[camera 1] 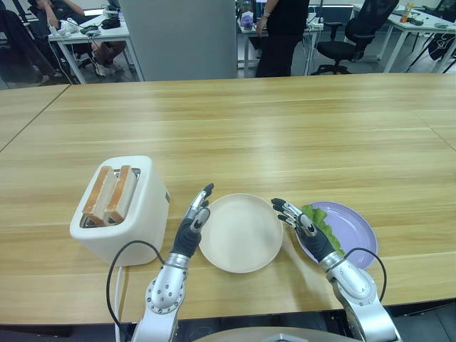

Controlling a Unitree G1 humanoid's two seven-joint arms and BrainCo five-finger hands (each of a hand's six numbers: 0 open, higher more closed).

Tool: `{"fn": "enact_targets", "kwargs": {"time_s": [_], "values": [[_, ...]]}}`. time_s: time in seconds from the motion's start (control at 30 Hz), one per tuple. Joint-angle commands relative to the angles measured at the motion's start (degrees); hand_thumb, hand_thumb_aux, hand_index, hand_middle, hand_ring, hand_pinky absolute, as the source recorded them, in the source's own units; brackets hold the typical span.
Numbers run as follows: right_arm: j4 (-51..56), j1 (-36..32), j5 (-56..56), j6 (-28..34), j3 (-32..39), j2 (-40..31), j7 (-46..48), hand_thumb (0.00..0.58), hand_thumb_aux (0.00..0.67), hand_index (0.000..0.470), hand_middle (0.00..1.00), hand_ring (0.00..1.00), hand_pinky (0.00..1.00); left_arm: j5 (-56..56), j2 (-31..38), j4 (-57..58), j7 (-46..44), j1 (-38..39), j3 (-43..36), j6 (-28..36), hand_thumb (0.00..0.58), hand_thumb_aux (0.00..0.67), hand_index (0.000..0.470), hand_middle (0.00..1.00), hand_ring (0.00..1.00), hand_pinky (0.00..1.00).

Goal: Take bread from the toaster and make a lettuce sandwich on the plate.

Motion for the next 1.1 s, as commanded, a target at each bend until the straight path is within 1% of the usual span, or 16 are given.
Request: {"fn": "enact_targets", "kwargs": {"time_s": [0.03, 0.2, 0.33, 0.4, 0.47, 0.5, 0.57, 0.63, 0.73, 0.8, 0.9, 0.97, 1.1], "values": [[1.1, -0.9, -0.8, 0.6, 0.0, -0.3, 0.0, 0.000, 0.000, 0.000, 0.00, 0.00, 0.00, 0.8, 0.4, 0.8, -0.3, 1.4, -0.7, -0.5, 0.000, 0.000, 0.000, 0.00, 0.00, 0.00], [0.2, -1.2, -1.1, 1.1, 0.2, -0.7, 0.1, 0.000, 0.000, 0.000, 0.00, 0.00, 0.00, 1.7, 0.2, 1.4, 0.0, 2.7, -1.7, -1.3, 0.000, 0.000, 0.000, 0.00, 0.00, 0.00], [-0.1, -1.3, -1.0, 1.2, 0.1, -1.0, 0.1, 0.000, 0.000, 0.000, 0.00, 0.00, 0.00, 3.0, -0.1, 1.2, 0.9, 3.0, -1.8, -0.8, 0.000, 0.000, 0.000, 0.00, 0.00, 0.00], [-0.3, -1.0, -1.0, 1.2, -0.1, -1.2, 0.0, 0.000, 0.000, 0.000, 0.00, 0.00, 0.00, 6.3, 0.3, -2.1, 2.1, 3.8, -0.9, 1.4, 0.000, 0.000, 0.000, 0.00, 0.00, 0.00], [-0.7, -0.8, -0.9, 1.4, -0.3, -1.4, 0.0, 0.000, 0.000, 0.000, 0.00, 0.00, 0.00, 8.0, 0.0, -8.8, 2.6, 5.4, 1.0, 5.6, 0.000, 0.000, 0.000, 0.00, 0.00, 0.00], [-0.9, -0.7, -0.8, 1.6, -0.5, -1.5, -0.1, 0.000, 0.000, 0.000, 0.00, 0.00, 0.00, 9.5, 0.0, -12.0, 2.7, 6.2, 2.2, 7.9, 0.000, 0.000, 0.000, 0.00, 0.00, 0.00], [-1.3, -0.5, -0.8, 1.9, -0.7, -1.5, -0.3, 0.000, 0.000, 0.000, 0.00, 0.00, 0.00, 16.2, 1.8, -19.9, 1.7, 8.3, 7.1, 13.7, 0.000, 0.000, 0.000, 0.00, 0.00, 0.00], [-1.6, -0.3, -0.9, 2.0, -0.9, -1.5, -0.5, 0.000, 0.000, 0.000, 0.00, 0.00, 0.00, 22.1, 3.9, -24.8, 0.0, 9.8, 10.9, 17.8, 0.000, 0.000, 0.000, 0.00, 0.00, 0.00], [-2.2, 0.3, -1.1, 2.2, -0.9, -1.5, -0.9, 0.000, 0.000, 0.000, 0.00, 0.00, 0.00, 30.6, 7.9, -31.0, -4.3, 11.5, 18.7, 23.6, 0.000, 0.000, 0.000, 0.00, 0.00, 0.00], [-2.6, 0.9, -1.2, 2.3, -1.0, -1.4, -1.3, 0.000, 0.000, 0.000, 0.00, 0.00, 0.00, 33.5, 9.9, -32.8, -6.7, 10.9, 22.5, 26.4, 0.000, 0.000, 0.000, 0.00, 0.00, 0.00], [-2.9, 1.3, -1.4, 2.4, -1.0, -1.3, -1.5, 0.000, 0.000, 0.000, 0.00, 0.00, 0.00, 36.7, 12.1, -35.2, -9.9, 9.7, 28.6, 29.6, 0.000, 0.000, 0.000, 0.00, 0.00, 0.00], [-2.9, 1.4, -1.3, 2.4, -1.0, -1.4, -1.5, 0.000, 0.000, 0.000, 0.00, 0.00, 0.00, 38.2, 12.8, -36.0, -11.7, 9.1, 30.9, 30.9, 0.000, 0.000, 0.000, 0.00, 0.00, 0.00], [-3.4, 2.3, -1.8, 2.3, -0.9, -1.1, -2.3, 0.000, 0.000, 0.000, 0.00, 0.00, 0.00, 42.2, 15.5, -35.0, -14.5, 9.2, 37.5, 31.9, 0.000, 0.000, 0.000, 0.00, 0.00, 0.00]]}}
